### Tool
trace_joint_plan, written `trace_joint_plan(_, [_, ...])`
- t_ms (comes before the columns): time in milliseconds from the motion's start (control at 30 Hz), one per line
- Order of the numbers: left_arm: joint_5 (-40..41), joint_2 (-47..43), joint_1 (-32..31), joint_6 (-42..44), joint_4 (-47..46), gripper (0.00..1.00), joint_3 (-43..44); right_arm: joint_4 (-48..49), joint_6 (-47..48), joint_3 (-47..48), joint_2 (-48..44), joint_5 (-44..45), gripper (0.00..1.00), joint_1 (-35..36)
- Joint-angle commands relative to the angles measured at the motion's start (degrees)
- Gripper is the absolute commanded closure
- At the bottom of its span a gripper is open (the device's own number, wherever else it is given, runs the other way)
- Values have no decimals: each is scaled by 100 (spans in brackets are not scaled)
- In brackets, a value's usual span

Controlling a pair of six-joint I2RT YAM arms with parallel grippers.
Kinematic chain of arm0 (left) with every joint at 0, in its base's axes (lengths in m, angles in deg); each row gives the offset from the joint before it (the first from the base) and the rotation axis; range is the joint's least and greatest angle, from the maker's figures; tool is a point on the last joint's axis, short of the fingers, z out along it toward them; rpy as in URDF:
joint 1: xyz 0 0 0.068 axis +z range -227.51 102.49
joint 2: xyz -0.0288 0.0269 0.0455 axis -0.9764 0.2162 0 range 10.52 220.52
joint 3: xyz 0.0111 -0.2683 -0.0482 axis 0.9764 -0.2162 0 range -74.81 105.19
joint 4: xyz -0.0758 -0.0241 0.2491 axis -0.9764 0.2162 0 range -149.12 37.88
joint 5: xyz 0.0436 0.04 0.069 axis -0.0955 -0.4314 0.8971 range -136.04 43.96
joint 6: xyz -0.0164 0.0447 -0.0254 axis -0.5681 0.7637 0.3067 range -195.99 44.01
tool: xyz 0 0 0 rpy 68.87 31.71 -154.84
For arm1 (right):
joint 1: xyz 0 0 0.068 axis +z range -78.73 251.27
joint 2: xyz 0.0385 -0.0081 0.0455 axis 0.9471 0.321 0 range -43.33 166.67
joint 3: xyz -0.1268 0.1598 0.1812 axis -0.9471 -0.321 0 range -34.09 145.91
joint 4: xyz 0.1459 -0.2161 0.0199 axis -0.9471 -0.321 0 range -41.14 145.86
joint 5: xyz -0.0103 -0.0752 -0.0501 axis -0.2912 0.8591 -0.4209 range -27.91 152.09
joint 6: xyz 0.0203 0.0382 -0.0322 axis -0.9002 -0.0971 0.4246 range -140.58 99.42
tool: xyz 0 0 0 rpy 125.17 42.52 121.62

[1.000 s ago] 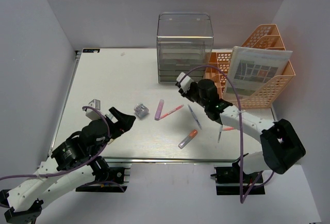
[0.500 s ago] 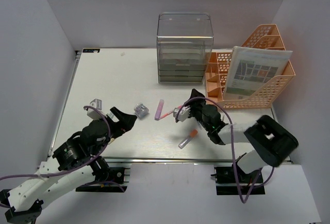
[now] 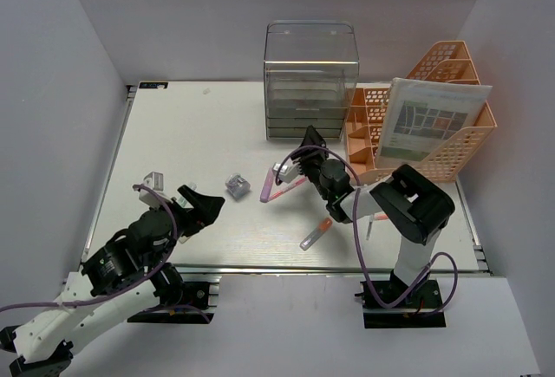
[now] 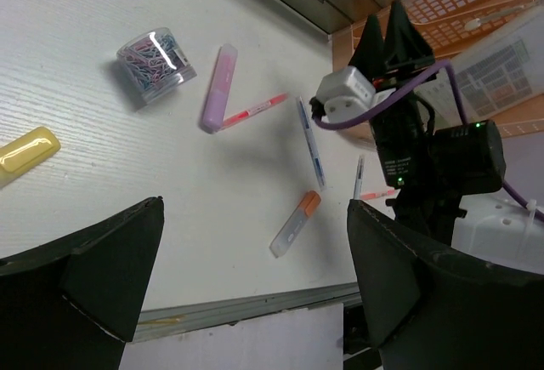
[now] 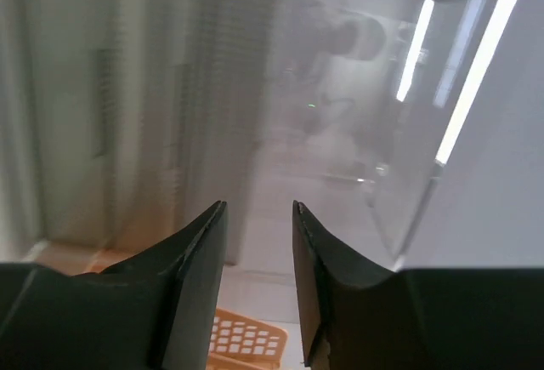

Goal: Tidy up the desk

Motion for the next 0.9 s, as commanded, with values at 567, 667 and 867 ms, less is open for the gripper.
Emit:
trace_joint_plan(567, [274,-232,-38,113,204,2,-91,3222,-517,1098,1113,-154,62,-203])
trace_joint_plan(667, [274,-224,-38,122,178,2,-108,3293,-517,1212,1236,-172,61,-264])
trace_joint_plan(867, [282,-250,-38,87,222,2,-135,3294,-605,1695,1438,-32,60,-440])
